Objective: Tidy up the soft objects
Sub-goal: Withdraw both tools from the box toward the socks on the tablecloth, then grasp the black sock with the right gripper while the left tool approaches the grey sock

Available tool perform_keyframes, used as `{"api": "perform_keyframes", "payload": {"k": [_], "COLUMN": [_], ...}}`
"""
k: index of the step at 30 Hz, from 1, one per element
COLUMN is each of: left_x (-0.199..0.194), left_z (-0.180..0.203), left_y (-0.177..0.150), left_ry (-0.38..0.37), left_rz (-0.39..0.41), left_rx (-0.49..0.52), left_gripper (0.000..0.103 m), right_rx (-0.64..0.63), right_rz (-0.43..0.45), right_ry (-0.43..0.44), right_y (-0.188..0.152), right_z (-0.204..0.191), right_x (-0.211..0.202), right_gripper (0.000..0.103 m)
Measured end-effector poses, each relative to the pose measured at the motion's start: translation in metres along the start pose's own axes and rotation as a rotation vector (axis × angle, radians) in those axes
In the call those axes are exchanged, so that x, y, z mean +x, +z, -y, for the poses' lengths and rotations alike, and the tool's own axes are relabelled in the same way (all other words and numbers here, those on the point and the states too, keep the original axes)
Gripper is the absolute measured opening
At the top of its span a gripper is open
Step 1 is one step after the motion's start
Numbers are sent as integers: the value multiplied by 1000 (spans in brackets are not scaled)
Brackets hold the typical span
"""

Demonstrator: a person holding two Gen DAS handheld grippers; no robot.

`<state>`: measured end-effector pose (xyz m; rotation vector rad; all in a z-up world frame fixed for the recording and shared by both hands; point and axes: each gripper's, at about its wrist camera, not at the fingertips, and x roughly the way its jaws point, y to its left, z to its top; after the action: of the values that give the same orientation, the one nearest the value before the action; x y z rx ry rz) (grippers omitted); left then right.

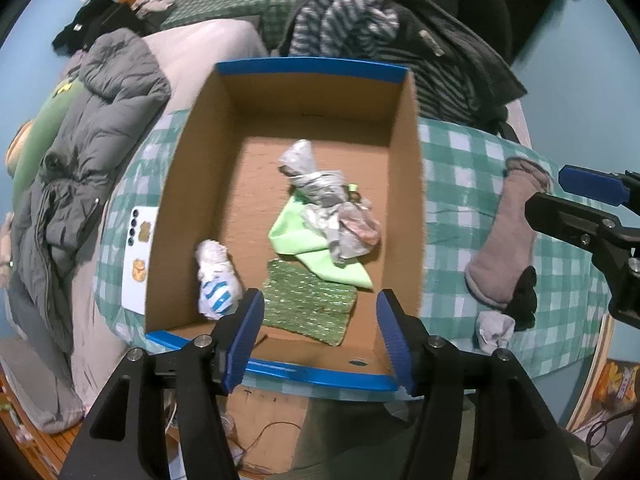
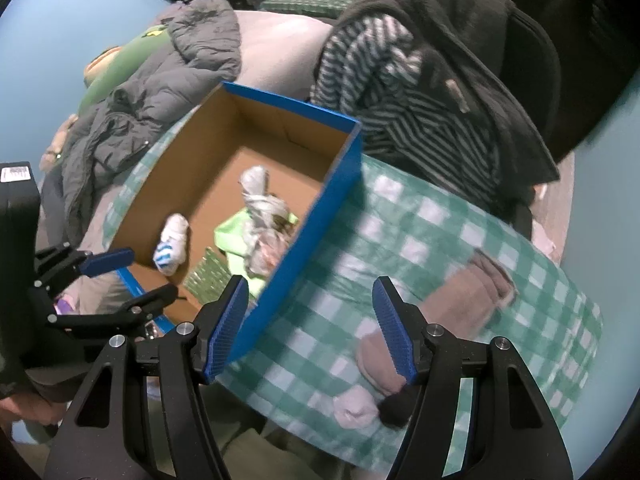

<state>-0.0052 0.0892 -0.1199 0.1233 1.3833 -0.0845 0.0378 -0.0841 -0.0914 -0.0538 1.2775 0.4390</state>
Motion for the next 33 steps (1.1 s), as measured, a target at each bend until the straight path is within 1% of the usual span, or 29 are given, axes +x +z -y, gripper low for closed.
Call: {"api": "perform_keyframes", "payload": {"k": [15,19,25,33], "left_x": [8,14,25,48], "left_z": [73,89,108,131], "left_y": [-11,-12,-14,-21], "left_ry": [-33,-42,-54,-55], "left_rz": [-39,-53,-74,-121], "left_rx": [167,193,216,253], "left_gripper": [62,62,65,67], "right_rx": [140,170,205,244], "right_rz": [-68,-87,-118,-189], "right_ry": [-54,-58,-63,-44], "right_y": [-61,-75,-97,-125], "right_z": [69,81,97,114], "right_x": [-4,-1,10,43], "right_gripper": [65,65,65,65]}}
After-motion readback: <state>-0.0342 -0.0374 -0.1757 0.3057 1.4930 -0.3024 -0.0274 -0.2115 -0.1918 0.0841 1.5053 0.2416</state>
